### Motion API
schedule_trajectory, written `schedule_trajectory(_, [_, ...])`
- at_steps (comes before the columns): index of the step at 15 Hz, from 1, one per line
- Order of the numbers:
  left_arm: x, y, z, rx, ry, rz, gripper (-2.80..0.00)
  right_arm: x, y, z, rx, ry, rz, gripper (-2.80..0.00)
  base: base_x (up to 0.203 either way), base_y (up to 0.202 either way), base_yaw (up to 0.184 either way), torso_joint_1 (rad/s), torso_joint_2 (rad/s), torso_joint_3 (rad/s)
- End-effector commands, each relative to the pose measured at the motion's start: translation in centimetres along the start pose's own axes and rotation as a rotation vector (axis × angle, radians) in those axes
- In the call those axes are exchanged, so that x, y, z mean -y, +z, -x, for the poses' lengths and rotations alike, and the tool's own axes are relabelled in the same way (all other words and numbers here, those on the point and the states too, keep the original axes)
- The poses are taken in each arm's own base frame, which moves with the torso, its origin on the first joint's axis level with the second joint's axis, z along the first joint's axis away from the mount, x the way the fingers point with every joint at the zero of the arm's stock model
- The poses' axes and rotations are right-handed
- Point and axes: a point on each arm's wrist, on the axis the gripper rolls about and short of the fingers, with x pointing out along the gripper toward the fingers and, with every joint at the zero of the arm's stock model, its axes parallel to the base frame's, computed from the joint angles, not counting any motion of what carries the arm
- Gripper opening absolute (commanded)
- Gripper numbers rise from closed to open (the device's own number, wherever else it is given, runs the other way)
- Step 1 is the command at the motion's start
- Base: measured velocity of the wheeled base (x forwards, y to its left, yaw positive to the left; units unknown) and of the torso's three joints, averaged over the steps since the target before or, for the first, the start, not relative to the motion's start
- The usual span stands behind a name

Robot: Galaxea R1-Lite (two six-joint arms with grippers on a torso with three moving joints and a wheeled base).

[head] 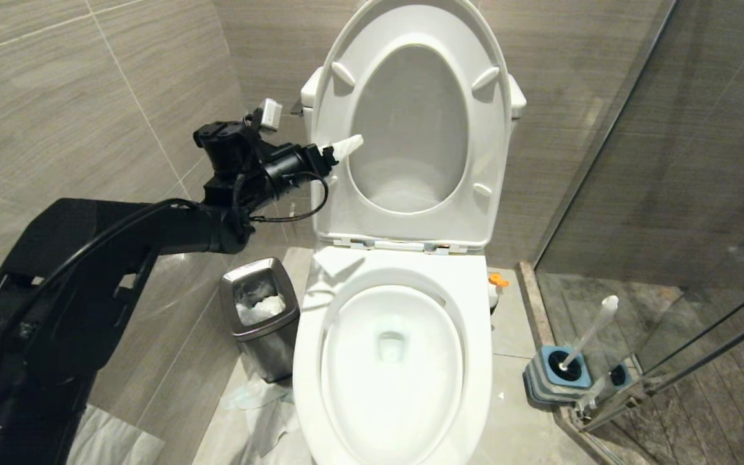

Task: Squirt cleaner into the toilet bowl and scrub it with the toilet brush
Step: Use the left hand to lift the toilet lid slightly

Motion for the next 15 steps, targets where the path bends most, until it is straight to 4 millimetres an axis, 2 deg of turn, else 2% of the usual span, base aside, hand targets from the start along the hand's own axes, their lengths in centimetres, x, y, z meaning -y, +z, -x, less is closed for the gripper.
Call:
schedule_trajectory(1, [-0.9, -1.7, -0.2, -0.006, -0.002, -0.015, 0.0, 0.0, 0.0, 0.0, -0.001, 0.001, 0.0, -2.8, 0.0, 0.0, 0.0, 0.0, 0.0, 0.0])
schedule_trajectory(10, [-2.5, -4.9, -0.4, 0.007, -0.007, -0.126, 0.0, 0.0, 0.0, 0.0, -0.002, 0.001, 0.0, -2.8, 0.0, 0.0, 0.0, 0.0, 0.0, 0.0])
schedule_trajectory(12, [-2.7, -5.3, -0.4, 0.005, -0.006, -0.127, 0.0, 0.0, 0.0, 0.0, -0.002, 0.001, 0.0, -2.8, 0.0, 0.0, 0.0, 0.0, 0.0, 0.0])
schedule_trajectory(15, [-2.6, -4.9, -0.3, 0.012, -0.007, -0.144, 0.0, 0.0, 0.0, 0.0, -0.001, 0.001, 0.0, -2.8, 0.0, 0.0, 0.0, 0.0, 0.0, 0.0])
